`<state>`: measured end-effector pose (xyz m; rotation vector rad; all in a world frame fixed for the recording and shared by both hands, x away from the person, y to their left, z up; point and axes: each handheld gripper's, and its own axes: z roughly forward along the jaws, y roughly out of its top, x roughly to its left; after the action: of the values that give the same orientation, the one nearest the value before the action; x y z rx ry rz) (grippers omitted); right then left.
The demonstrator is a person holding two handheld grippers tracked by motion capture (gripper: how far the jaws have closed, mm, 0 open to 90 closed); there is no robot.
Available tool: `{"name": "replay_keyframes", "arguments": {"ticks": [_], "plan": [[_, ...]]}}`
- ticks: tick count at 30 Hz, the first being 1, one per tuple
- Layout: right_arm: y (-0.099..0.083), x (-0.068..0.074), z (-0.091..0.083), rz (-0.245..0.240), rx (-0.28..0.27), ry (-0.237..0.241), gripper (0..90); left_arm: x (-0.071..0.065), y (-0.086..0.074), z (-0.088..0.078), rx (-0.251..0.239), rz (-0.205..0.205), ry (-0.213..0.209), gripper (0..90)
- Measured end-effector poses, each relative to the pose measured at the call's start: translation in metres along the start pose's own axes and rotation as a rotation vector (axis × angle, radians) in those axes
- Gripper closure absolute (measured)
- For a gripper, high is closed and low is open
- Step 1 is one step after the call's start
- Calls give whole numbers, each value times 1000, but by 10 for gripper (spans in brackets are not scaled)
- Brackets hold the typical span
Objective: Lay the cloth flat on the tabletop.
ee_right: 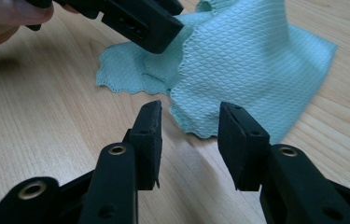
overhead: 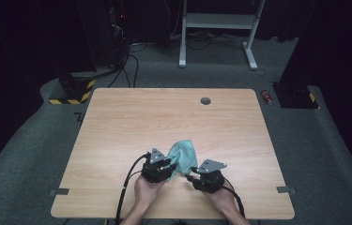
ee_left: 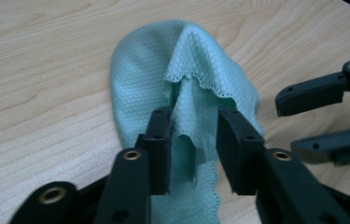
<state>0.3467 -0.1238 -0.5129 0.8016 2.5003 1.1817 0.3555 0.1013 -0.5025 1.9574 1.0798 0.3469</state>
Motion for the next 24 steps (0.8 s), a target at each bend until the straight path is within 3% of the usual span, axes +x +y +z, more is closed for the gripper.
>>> {"name": "replay_keyframes", "arguments": {"ticks": [7, 12, 13, 16, 22, 24], "plan": [[4, 8, 15, -52, 52, -64, 623, -2, 0, 5, 12, 10, 9, 805], [4, 7, 18, -48, 64, -89, 756, 0, 0, 5, 10, 13, -1, 882], [4, 5, 17, -43, 55, -84, 830, 0, 0, 4, 10, 13, -6, 885], [5, 2, 13, -28, 32, -81, 895, 1, 0, 4, 10, 12, -10, 887], [6, -3, 8, -14, 18, -77, 898, 1, 0, 3, 7, 13, -15, 888], [7, -1, 6, -14, -3, -53, 791, 1, 0, 4, 8, 20, -19, 888]]}}
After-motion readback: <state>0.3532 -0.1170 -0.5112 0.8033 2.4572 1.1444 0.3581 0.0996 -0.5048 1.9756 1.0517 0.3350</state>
